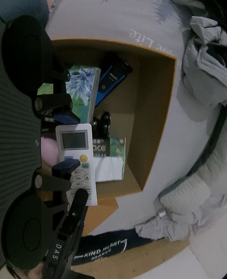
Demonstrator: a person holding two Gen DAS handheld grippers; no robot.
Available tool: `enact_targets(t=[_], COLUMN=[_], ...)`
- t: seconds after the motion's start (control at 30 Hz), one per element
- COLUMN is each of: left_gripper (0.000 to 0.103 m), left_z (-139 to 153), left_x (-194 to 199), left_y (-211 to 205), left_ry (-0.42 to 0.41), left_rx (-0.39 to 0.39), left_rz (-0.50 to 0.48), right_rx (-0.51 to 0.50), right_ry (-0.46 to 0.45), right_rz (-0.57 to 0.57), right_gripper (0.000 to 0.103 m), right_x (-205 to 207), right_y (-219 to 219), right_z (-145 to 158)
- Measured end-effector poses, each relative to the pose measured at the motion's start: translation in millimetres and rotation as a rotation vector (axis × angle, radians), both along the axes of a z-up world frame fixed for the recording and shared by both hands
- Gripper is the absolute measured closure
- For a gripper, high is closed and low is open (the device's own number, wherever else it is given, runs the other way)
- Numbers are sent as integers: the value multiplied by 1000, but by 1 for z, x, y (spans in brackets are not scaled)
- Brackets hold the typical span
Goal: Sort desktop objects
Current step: 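Lift the white remote with both grippers and carry it over the cardboard box, then open both grippers to drop the white remote into the cardboard box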
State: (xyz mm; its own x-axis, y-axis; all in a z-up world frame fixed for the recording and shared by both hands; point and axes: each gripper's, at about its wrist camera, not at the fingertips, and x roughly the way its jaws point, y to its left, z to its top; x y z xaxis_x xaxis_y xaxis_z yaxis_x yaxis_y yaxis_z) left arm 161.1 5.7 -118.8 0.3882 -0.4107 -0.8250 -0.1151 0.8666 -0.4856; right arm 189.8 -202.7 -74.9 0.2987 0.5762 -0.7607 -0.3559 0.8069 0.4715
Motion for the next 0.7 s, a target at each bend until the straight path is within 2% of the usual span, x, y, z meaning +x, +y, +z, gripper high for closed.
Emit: enact_targets(t=[0.17, 0.33, 0.43, 0.5, 0.6, 0.7], left_gripper=[52, 49, 40, 36, 29, 22], left_z=[-17, -16, -11, -6, 8, 28], left_x=[4, 0, -4, -9, -18, -30], left_y=[-4, -8, -3, 3, 11, 20], left_ry=[29, -25, -45, -60, -108, -168], left_rx=[7, 44, 50, 55, 83, 77], left_rz=[-2, -15, 5, 12, 11, 26], right_rx=[-42, -166, -178, -181, -157, -109], right_ry=[22, 20, 7, -15, -39, -71], right_rz=[-21, -13, -17, -18, -34, -59], right_gripper=[62, 59, 41, 25, 14, 10], right_x=[11, 15, 10, 6, 1, -8], right_y=[3, 10, 12, 13, 6, -6], right_z=[-16, -32, -31, -24, -9, 11])
